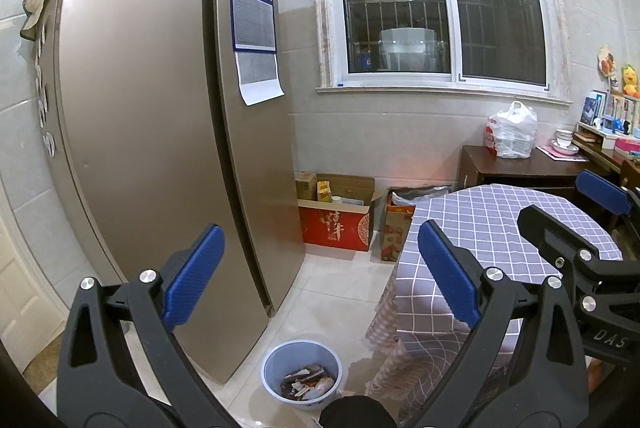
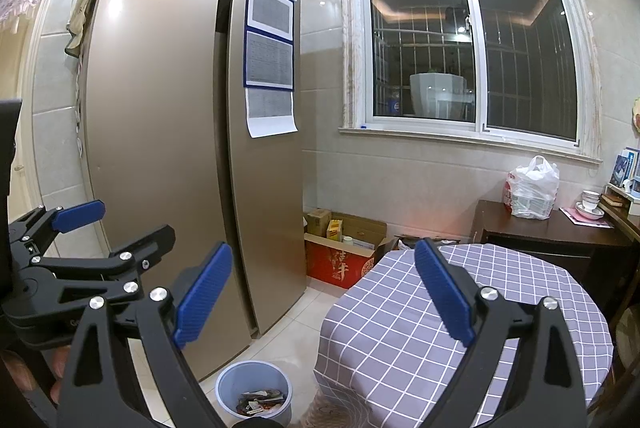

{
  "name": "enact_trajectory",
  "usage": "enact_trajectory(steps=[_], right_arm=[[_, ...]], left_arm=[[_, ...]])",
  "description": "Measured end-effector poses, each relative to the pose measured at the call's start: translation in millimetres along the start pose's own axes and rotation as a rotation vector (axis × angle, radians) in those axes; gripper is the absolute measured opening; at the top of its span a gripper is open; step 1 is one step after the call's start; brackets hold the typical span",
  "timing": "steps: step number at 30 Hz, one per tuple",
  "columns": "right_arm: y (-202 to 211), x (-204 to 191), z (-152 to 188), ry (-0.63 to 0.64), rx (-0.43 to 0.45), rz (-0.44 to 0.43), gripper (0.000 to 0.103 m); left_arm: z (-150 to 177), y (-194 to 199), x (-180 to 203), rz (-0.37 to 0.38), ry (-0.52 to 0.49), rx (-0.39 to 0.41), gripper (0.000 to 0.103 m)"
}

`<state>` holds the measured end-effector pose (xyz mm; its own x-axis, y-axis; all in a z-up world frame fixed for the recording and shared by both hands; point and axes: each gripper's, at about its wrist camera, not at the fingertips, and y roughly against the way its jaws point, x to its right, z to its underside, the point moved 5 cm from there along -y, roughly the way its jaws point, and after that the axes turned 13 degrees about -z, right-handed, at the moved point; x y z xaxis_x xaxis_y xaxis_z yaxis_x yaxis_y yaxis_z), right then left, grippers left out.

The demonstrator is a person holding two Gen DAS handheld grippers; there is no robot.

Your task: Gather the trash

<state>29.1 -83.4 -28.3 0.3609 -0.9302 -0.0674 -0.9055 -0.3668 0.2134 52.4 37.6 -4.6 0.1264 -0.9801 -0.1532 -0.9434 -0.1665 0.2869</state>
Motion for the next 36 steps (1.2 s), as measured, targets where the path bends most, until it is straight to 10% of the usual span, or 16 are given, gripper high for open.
enact_trajectory(steps=[36], right_arm=[[-5.7, -2.4, 1.6, -0.011, -0.002, -0.007, 0.091]], left_arm=[[1.2, -0.8, 1.8, -0.005, -0.006, -0.004, 0.095]])
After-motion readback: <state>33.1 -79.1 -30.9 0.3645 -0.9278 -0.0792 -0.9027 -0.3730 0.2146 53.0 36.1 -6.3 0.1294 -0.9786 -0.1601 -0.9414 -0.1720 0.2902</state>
